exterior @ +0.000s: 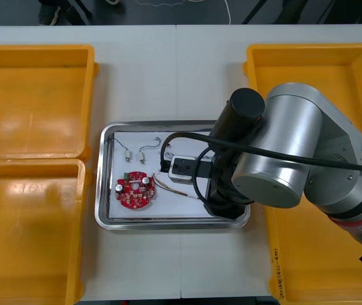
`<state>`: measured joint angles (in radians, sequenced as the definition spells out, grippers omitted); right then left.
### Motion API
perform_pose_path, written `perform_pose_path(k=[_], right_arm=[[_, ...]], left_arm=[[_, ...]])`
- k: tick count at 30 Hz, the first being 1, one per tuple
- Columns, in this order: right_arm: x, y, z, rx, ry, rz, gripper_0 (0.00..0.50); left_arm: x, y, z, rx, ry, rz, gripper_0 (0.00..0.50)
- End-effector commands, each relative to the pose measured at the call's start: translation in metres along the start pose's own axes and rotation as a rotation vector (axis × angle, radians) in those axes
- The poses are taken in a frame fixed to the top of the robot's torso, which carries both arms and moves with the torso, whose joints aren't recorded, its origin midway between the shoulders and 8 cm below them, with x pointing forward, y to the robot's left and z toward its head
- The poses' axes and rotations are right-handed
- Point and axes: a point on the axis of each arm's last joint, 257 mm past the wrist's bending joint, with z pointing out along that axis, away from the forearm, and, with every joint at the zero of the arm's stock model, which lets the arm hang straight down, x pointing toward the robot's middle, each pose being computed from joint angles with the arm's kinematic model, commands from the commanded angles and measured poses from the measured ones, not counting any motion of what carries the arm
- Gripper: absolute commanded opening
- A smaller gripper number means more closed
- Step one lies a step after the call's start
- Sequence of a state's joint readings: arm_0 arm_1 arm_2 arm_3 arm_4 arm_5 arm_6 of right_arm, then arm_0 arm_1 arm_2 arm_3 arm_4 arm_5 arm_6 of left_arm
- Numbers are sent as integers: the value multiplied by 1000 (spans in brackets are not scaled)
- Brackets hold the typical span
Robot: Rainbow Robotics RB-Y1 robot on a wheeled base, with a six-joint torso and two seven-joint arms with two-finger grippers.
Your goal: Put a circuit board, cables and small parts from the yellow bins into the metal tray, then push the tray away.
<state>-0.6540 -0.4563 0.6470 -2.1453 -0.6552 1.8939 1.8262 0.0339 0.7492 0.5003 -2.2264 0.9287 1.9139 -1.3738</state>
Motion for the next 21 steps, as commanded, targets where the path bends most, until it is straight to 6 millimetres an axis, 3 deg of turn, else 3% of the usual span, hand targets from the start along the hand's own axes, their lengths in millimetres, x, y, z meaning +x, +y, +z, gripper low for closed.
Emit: perform_pose_path(k=[1, 10, 21], right_arm=[[-31, 0, -2, 36, -27, -134, 460], [-59, 19, 11, 104, -18, -269, 461], [-74, 40, 34, 113, -2, -338, 458]], left_arm=[[2, 11, -12, -46, -5, 24, 500], [2, 11, -12, -46, -5, 24, 500], [2, 11, -12, -46, -5, 24, 500]])
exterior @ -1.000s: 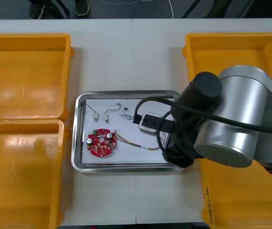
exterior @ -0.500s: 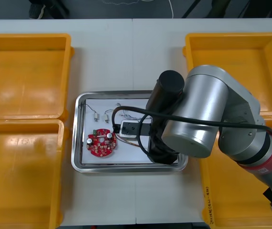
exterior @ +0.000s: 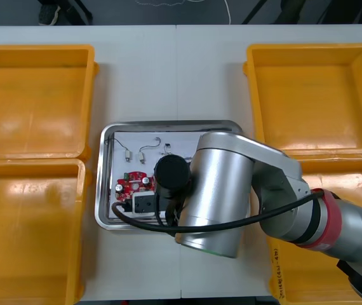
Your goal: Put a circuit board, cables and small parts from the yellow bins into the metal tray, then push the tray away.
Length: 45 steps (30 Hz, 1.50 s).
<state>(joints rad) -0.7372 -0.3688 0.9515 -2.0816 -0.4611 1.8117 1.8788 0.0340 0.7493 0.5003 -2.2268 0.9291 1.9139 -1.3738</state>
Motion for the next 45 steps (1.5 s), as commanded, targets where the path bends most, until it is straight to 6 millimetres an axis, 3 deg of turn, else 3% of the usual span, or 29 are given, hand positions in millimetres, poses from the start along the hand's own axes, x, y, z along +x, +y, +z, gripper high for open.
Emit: perform_pose_path(k=[1, 18, 40, 42, 45], right_arm=[[-32, 1, 2, 12, -36, -56, 460], [-45, 29, 32, 6, 2, -123, 459], [-45, 31, 52, -6, 35, -108, 457], [-46, 31, 52, -4, 31, -109, 359], [-45, 30, 53, -5, 34, -108, 254]], left_arm=[[2, 11, -12, -46, -5, 24, 500], [2, 11, -12, -46, -5, 24, 500], [2, 11, -12, -46, -5, 24, 500], [2, 11, -12, -46, -5, 24, 500], [2, 11, -12, -46, -5, 24, 500]])
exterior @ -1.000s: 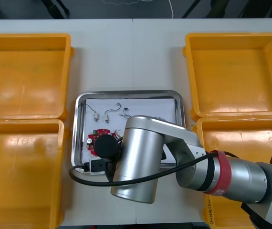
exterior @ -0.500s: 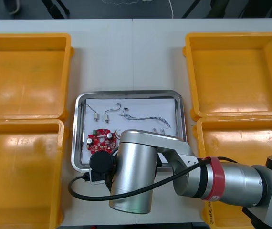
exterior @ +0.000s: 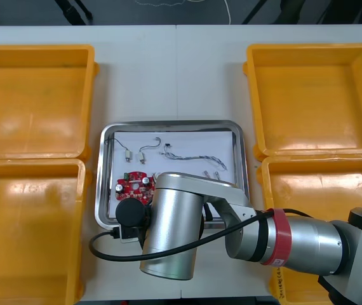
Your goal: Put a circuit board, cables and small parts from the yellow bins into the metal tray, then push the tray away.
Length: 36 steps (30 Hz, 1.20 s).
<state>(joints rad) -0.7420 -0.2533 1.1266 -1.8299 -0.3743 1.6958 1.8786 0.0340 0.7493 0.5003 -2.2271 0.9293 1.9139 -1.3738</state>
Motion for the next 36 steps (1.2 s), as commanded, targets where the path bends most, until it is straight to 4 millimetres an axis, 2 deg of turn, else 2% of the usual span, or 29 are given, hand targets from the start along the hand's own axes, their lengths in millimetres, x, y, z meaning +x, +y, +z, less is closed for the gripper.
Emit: perform_pose_path(k=[1, 4, 6, 10, 20, 36], right_arm=[[-21, -8, -10, 37, -33, -35, 224], [-22, -8, -9, 37, -35, -36, 115], [-22, -8, -9, 38, -35, -32, 67], [-21, -8, -9, 37, -32, -32, 4], [-16, -18, -12, 67, -12, -15, 0], [-7, -70, -38, 137, -2, 29, 0]], left_arm=[[2, 11, -12, -46, -5, 24, 500], [2, 11, -12, -46, -5, 24, 500], [2, 11, -12, -46, -5, 24, 500], [2, 11, -12, -46, -5, 24, 500], [2, 11, -12, -46, -5, 24, 500], [2, 11, -12, -46, -5, 24, 500]])
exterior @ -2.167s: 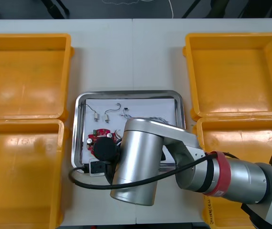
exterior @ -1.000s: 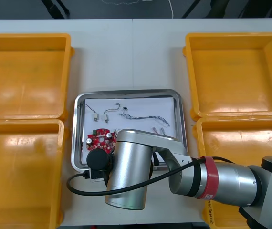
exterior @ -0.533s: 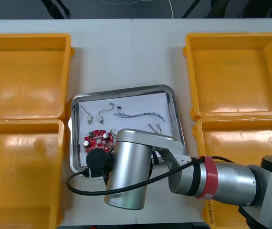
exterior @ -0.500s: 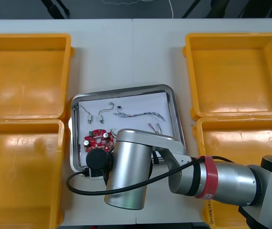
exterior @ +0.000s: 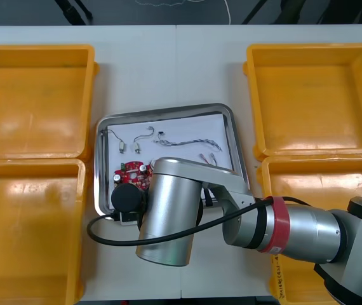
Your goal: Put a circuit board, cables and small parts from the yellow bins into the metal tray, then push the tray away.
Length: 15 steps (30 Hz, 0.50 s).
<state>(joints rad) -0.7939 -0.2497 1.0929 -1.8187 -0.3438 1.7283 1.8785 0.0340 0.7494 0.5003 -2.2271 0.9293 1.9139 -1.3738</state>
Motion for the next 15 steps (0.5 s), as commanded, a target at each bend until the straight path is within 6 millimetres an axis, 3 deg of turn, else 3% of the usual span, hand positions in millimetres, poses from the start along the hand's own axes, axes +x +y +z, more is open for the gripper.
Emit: perform_pose_path(k=[1, 15], right_arm=[[-15, -37, -24, 68, -38, 9, 0], [-19, -85, -35, 123, -16, 36, 0]], left_arm=[[2, 11, -12, -46, -5, 24, 500], [2, 11, -12, -46, -5, 24, 500]])
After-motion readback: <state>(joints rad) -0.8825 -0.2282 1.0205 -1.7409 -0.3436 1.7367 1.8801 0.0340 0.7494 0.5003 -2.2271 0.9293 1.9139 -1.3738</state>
